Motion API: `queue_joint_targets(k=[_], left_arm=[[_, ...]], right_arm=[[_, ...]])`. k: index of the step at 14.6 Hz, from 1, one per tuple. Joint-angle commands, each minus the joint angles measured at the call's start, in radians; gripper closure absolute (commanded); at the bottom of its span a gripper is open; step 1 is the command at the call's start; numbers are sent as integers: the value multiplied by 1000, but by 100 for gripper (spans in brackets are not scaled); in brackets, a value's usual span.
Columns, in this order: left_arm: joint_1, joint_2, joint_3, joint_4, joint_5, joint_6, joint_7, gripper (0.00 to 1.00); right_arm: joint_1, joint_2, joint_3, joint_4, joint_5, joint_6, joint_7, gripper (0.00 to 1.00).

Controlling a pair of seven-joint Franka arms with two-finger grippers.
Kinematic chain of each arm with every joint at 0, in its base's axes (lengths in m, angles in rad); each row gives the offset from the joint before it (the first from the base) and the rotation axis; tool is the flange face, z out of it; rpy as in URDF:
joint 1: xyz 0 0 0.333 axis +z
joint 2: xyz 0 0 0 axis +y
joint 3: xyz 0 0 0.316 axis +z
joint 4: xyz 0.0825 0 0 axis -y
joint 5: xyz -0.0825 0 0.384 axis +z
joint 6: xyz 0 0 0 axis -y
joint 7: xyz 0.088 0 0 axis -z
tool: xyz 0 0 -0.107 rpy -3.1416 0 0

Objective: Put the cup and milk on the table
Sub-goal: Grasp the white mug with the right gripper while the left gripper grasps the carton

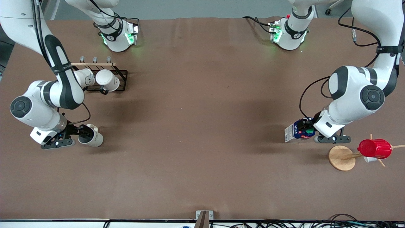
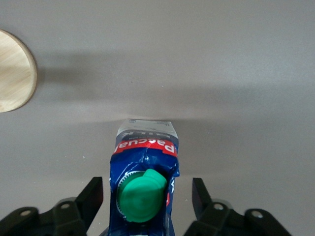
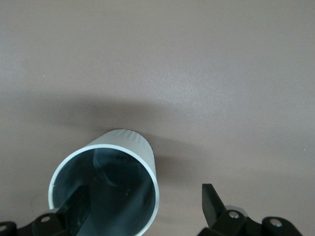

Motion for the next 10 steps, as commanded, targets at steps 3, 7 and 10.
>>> queue_joint_targets(k=[3,7,10], left_arm=[[-1,0,0,1,-4,-13,-9,48],[-1,-1,0,6,-4,-33,-9,57],[1,-6,-1,12,-4,-61,-11,59]], right_arm=[[-12,3,7,-21,-16,27,-7,20],[-12,14,7,-21,-16,33,-6,44],[-11,17,9,-18,-13,20,9,79]])
